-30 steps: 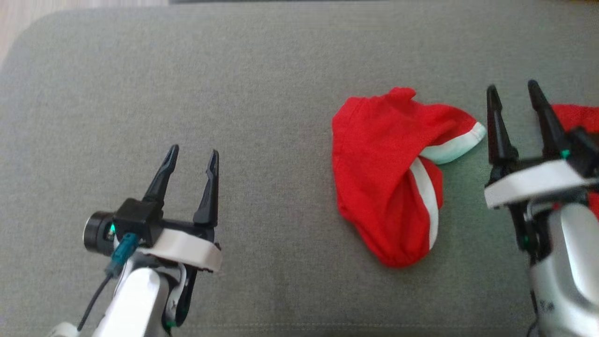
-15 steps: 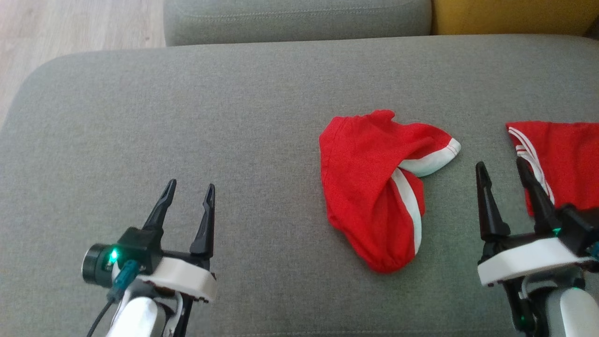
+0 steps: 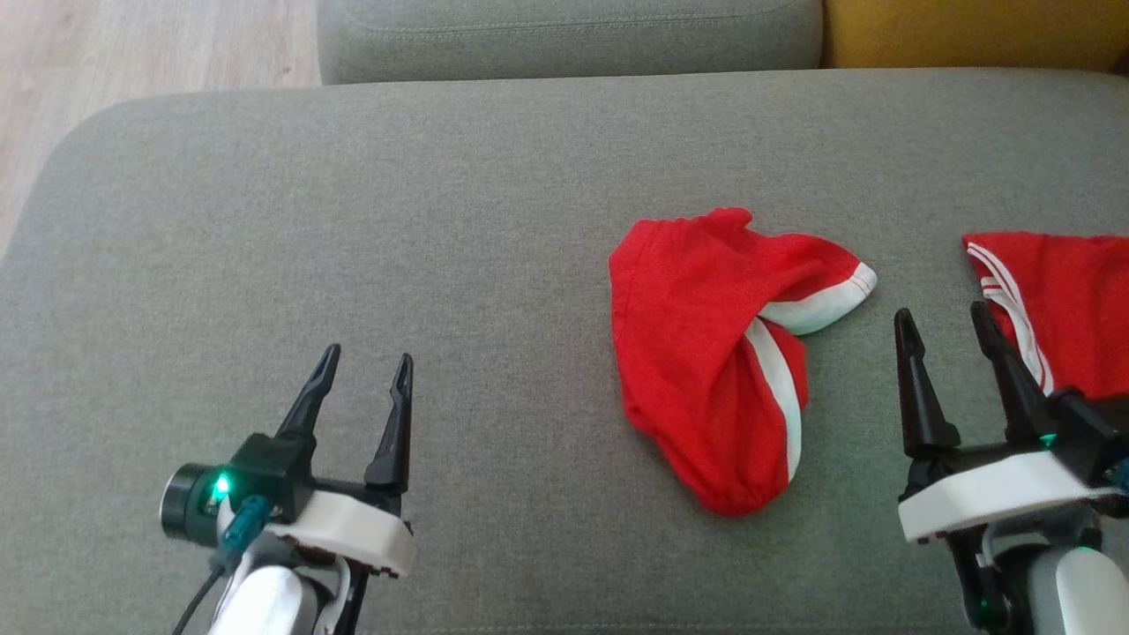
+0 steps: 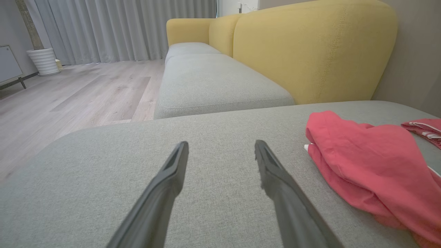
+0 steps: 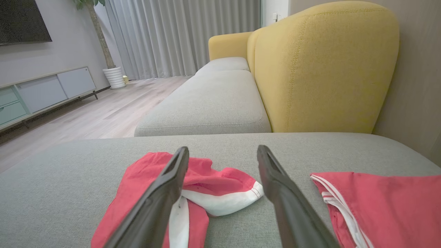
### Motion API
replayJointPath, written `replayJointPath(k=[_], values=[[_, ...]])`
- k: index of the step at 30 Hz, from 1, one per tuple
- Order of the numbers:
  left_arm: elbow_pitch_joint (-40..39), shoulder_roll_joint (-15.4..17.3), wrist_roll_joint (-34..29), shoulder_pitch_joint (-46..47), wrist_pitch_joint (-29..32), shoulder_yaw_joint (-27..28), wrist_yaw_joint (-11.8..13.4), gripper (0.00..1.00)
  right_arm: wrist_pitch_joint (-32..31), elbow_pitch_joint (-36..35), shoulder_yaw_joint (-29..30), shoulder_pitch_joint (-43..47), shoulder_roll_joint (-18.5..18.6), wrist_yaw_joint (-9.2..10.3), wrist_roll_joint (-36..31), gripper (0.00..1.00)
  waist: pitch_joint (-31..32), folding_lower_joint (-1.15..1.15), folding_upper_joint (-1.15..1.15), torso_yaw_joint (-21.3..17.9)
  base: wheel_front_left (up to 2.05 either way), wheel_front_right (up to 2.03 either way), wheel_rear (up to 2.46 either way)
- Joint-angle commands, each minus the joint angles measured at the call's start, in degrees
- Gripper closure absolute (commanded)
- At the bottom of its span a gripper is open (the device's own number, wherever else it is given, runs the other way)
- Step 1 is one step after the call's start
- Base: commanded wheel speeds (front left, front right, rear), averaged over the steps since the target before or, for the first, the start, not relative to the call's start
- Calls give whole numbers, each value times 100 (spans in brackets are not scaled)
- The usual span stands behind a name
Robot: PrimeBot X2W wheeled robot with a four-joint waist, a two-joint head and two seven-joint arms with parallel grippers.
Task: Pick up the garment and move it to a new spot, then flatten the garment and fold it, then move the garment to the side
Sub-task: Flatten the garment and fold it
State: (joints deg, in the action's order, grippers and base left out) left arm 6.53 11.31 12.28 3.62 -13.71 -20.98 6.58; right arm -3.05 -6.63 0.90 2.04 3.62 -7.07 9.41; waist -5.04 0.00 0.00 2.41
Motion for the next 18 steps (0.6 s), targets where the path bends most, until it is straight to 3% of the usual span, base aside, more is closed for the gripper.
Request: replayJointPath(k=[1,5,10,16,18], values=[[-213,98,5,225,-7,194,24,0,-9,-234,-121,-113,14,-42,-55,0,-8,0,0,9,0,0,0],[-266,-6,-20,372,77,24,-26,0,-29,-255,-115,-142,11,-42,-43,0,-84,0,0,36,0,0,0],[-243,-322,-27,675,278,-486,-326,0,-42,-287,-123,-213,9,-42,-34,0,-239,0,0,25,0,0,0],[231,-775,240,1063,740,-1660,-970,0,-64,-294,-217,-400,9,-42,-45,0,-548,0,0,-244,0,0,0],[418,-811,392,1141,893,-1927,-1067,0,-67,-294,-252,-451,11,-42,-53,0,-652,0,0,-357,0,0,0]])
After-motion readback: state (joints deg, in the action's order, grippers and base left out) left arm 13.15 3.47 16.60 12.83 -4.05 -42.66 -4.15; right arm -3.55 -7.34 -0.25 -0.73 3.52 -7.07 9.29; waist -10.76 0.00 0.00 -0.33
